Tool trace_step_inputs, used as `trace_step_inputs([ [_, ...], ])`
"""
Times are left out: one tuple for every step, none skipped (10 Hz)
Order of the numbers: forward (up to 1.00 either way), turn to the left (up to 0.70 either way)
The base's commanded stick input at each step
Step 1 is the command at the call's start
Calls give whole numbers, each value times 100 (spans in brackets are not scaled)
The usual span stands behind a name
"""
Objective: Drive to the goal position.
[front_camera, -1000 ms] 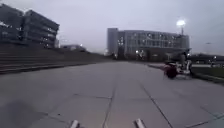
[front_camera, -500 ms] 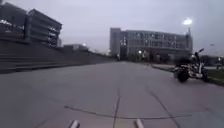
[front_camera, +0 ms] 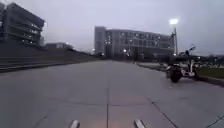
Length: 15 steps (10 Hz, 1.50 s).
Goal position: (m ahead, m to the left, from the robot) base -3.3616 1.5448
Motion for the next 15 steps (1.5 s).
trace_step_inputs([
  [100, 0],
  [100, 0],
  [100, 0],
  [100, 0],
  [100, 0],
  [100, 0],
  [100, 0],
  [100, 0],
  [100, 0],
  [100, 0],
  [100, 0],
  [100, 0],
  [100, 0],
  [100, 0],
  [100, 0],
])
